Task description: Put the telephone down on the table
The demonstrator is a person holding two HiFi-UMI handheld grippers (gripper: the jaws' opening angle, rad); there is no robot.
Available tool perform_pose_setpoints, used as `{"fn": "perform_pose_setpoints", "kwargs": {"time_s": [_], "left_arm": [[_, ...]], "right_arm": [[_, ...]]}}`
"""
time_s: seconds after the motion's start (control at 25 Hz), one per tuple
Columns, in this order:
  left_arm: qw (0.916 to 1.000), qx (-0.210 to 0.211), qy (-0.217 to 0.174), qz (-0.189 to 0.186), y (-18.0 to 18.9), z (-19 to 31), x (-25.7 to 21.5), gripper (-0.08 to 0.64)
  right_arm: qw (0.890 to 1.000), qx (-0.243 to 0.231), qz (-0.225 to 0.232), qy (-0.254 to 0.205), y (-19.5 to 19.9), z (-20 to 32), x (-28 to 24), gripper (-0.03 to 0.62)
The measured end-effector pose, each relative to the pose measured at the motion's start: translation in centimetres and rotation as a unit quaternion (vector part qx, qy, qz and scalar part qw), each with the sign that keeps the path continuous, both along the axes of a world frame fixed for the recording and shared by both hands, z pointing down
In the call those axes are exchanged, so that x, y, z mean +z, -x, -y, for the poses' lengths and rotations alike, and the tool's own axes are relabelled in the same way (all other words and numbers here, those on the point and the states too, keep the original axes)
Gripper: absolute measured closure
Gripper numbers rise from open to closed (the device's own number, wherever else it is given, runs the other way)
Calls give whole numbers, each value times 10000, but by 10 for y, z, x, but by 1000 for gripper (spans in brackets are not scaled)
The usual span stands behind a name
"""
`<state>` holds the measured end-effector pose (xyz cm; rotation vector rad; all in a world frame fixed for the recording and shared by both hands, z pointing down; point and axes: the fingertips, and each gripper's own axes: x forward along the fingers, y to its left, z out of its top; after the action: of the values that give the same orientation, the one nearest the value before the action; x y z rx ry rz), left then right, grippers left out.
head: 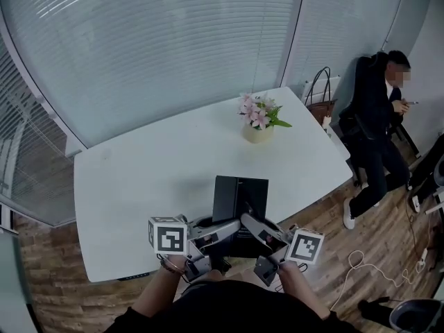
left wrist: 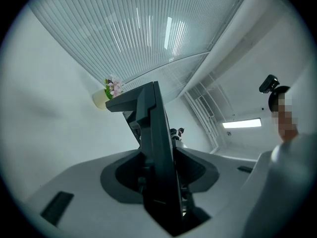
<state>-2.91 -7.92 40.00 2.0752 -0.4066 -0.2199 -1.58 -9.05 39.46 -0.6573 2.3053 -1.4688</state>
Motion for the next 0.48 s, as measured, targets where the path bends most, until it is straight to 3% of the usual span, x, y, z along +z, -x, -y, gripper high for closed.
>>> {"fn": "perform_pose_setpoints", "kwargs": {"time_s": [0.48], "left_arm": [[9998, 215, 14, -39, 12, 64, 10, 359]], "right_arm": [[9996, 147, -223, -96, 9, 66, 13, 423]]}}
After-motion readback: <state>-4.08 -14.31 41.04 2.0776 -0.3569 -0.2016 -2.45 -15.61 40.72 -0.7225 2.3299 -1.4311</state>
